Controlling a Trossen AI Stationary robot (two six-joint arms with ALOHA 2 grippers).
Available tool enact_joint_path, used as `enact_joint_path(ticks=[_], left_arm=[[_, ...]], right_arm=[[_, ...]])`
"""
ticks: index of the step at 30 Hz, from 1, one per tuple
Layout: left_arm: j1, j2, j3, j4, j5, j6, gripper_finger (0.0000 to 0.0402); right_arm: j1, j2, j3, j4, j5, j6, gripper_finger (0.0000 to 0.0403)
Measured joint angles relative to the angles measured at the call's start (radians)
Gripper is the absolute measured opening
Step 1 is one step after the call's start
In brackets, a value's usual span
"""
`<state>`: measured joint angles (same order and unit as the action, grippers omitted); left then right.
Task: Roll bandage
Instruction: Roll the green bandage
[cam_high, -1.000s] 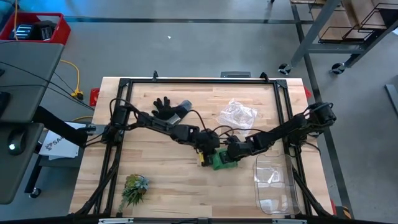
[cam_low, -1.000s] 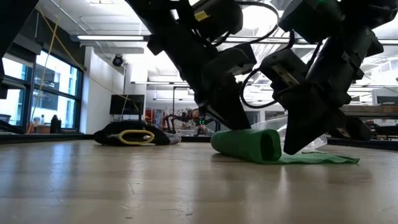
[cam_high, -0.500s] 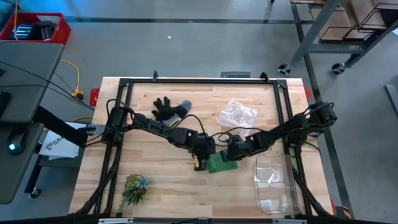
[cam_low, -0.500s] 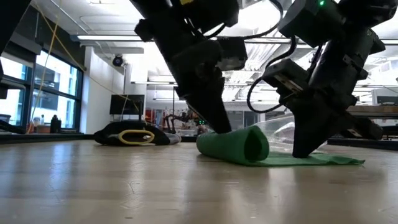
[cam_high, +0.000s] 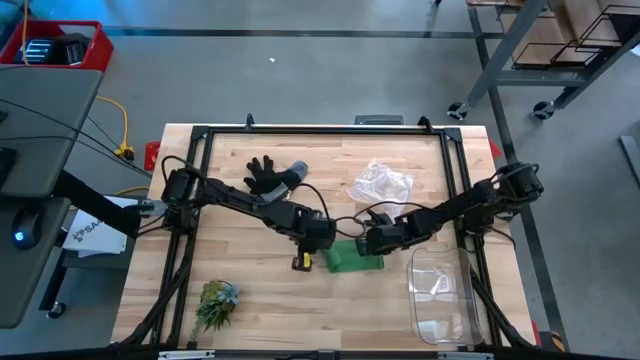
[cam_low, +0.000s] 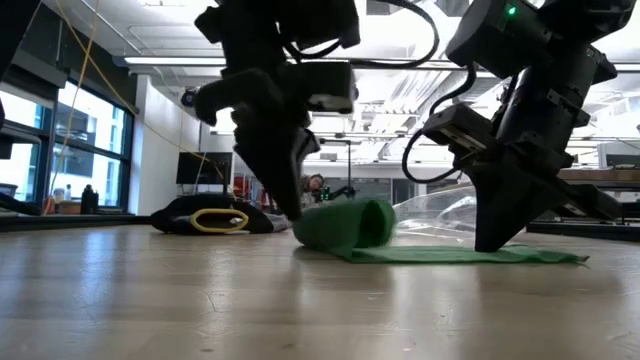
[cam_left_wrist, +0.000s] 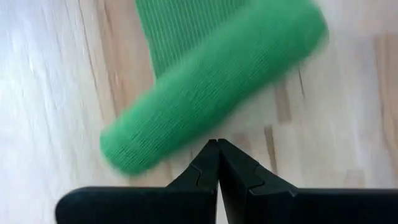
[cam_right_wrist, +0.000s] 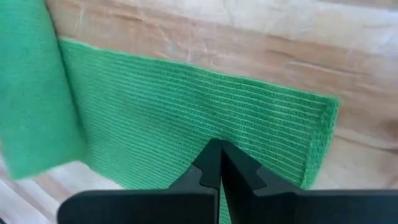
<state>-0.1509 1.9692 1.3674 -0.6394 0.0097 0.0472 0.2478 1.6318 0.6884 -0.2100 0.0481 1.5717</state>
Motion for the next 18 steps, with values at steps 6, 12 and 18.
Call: enact_joint_path(ticks=[6,12,18], left_arm=[[0.004,-0.068,0.000,-0.076,0.009,0.018,0.0000],[0.049,-0.102,0.003,0.219,0.011,0.010,0.0000],[0.079,0.018,0.003,0.407,0.033,0.010,0.0000]], right_arm=[[-0.012,0.001,-0.001,-0.005,0.001,-0.006,0.0000],[-0.012,0.002,-0.002,0.003,0.004,-0.009,0.0000],[-0.012,0.003,-0.003,0.014,0.005,-0.009,0.0000]])
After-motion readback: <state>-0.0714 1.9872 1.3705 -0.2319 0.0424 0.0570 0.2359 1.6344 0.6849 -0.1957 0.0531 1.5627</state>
